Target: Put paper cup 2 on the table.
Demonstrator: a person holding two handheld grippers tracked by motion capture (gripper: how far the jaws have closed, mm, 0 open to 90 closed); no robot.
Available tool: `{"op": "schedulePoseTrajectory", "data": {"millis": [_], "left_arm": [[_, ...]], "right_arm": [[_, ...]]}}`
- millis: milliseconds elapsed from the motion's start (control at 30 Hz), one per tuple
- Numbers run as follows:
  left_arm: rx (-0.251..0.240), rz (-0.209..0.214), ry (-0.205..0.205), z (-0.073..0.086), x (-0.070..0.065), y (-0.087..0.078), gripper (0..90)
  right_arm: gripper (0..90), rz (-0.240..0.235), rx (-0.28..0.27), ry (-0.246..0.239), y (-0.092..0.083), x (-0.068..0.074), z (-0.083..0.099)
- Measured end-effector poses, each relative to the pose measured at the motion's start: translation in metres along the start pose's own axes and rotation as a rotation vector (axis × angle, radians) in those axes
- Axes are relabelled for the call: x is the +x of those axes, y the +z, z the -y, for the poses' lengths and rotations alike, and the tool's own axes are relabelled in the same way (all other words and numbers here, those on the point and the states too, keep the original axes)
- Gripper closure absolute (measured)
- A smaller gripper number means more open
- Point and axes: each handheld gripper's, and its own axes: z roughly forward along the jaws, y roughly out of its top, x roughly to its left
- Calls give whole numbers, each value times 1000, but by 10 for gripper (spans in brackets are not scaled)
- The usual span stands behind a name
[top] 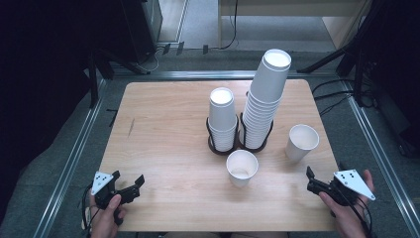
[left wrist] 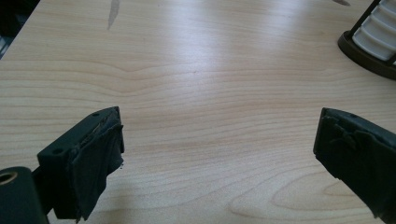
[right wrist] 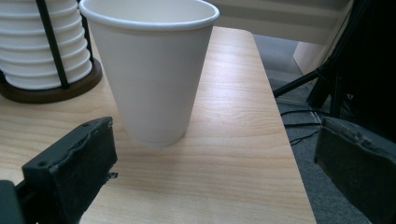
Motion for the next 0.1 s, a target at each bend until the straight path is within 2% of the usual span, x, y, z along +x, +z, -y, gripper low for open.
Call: {"op": "schedulePoseTrajectory", "data": {"millis": [100], "left_arm": [[0, 8, -4, -1, 1, 1, 17]], "right_arm": [[0, -6, -2, -6, 0, 2, 0]]}}
